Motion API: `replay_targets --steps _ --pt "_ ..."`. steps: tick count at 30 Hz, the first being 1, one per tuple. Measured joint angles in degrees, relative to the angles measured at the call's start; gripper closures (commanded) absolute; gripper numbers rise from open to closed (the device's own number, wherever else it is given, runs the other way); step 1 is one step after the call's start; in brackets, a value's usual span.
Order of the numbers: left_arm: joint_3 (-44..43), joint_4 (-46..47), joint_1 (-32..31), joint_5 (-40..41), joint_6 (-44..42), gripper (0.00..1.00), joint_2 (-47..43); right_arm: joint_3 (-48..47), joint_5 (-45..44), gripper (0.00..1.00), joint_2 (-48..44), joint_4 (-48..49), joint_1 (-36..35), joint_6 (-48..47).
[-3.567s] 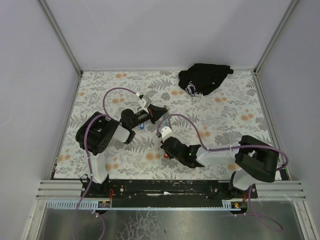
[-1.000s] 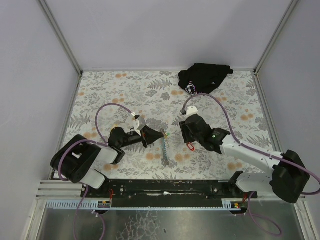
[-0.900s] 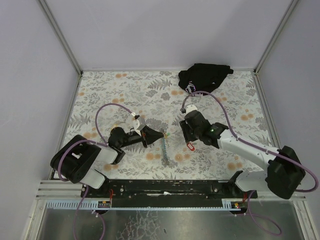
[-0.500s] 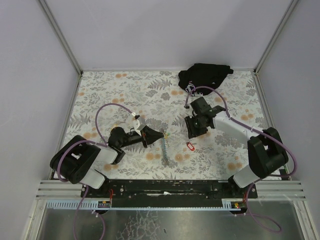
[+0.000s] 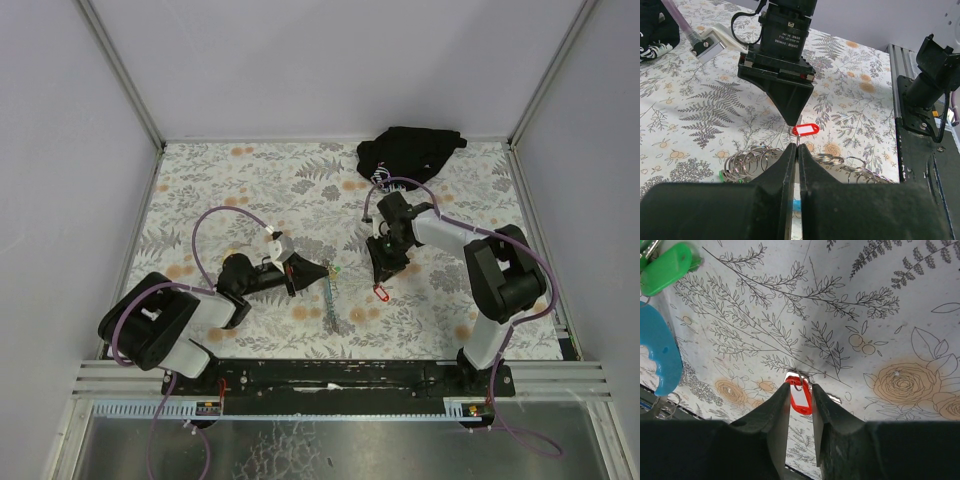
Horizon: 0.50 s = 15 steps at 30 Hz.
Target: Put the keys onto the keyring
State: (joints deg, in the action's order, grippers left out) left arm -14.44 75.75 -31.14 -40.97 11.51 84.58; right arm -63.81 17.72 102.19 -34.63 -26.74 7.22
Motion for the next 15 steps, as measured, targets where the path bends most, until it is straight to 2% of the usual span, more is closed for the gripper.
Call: replay_targets --steps 15 --pt "-0.66 -1.07 -0.37 -0.02 -0.26 1.00 0.00 0.00 2.58 0.74 1.07 0.46 0.61 -0.39"
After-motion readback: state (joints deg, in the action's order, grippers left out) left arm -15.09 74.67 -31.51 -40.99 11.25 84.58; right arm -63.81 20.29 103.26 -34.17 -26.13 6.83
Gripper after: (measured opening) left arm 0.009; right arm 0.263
